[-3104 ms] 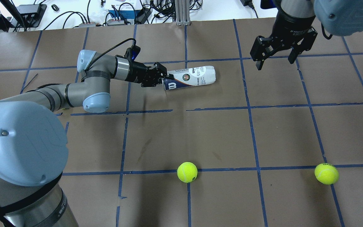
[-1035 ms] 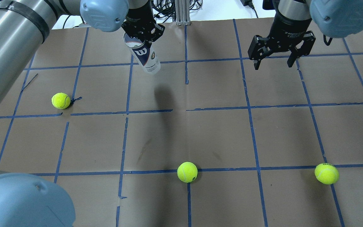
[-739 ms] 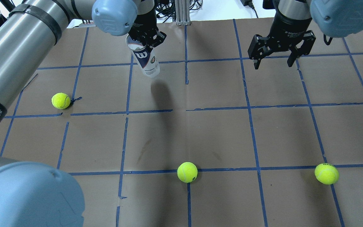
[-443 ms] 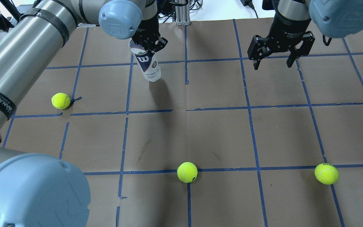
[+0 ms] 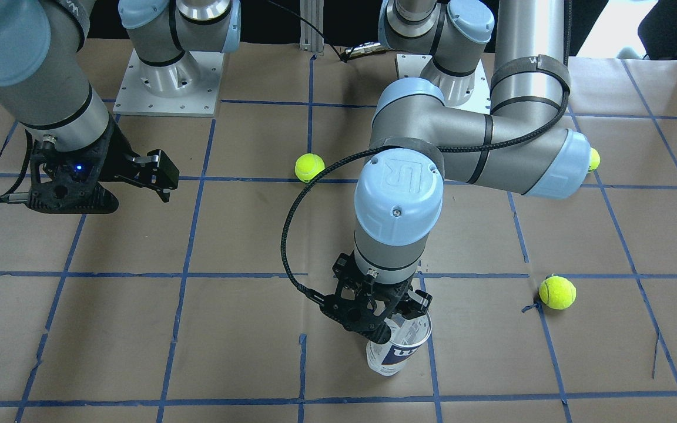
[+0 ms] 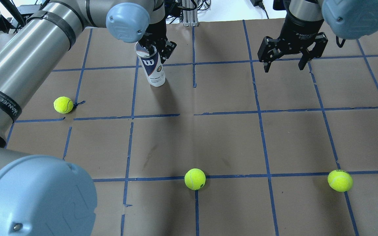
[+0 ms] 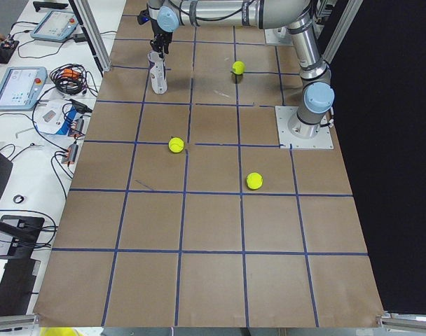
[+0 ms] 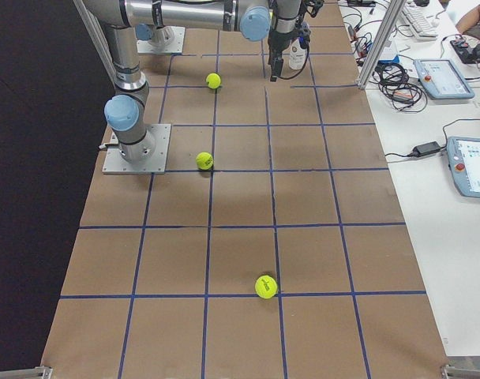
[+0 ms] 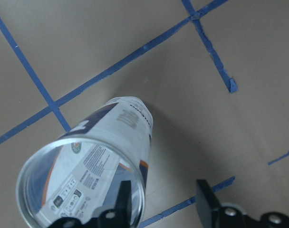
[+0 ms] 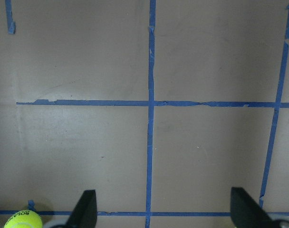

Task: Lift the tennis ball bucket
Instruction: 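Open the left gripper and raise it away from the standing can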

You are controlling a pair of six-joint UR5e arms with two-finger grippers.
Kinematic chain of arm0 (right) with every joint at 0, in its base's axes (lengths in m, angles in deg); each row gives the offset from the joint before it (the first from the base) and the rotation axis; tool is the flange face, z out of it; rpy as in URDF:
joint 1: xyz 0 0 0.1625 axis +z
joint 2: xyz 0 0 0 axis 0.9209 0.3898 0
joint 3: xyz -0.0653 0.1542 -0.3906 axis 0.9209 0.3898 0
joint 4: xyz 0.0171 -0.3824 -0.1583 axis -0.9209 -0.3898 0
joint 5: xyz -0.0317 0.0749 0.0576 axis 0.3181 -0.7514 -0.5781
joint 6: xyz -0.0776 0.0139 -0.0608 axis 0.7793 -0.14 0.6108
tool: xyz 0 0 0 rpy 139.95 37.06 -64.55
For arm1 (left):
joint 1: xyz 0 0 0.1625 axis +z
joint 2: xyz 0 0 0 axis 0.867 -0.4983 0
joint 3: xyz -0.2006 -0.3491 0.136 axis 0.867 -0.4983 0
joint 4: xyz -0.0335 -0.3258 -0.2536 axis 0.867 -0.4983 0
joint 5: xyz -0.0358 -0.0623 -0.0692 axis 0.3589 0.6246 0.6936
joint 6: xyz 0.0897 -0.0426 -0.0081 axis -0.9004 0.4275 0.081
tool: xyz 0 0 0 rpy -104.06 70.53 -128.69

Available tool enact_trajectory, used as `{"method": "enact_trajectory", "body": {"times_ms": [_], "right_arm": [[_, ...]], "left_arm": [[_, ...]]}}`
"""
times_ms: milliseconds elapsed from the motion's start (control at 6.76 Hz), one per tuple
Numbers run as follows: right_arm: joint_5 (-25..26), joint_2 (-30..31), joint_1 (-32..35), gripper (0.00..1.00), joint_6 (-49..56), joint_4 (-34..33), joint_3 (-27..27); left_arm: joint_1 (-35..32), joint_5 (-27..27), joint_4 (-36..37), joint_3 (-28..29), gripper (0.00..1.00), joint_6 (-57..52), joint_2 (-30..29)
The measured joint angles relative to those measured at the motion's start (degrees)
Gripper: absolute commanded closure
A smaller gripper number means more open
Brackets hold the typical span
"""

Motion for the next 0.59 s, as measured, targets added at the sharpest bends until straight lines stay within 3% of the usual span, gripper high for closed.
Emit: {"method": "enact_trajectory", "body": {"times_ms": [591], "right_arm": [[-0.09, 0.02, 0.0, 0.0, 0.04, -0.15, -0.07]], "left_arm": [[1.42, 0.32, -2.27, -2.12, 0.0, -0.04, 10.65]]}}
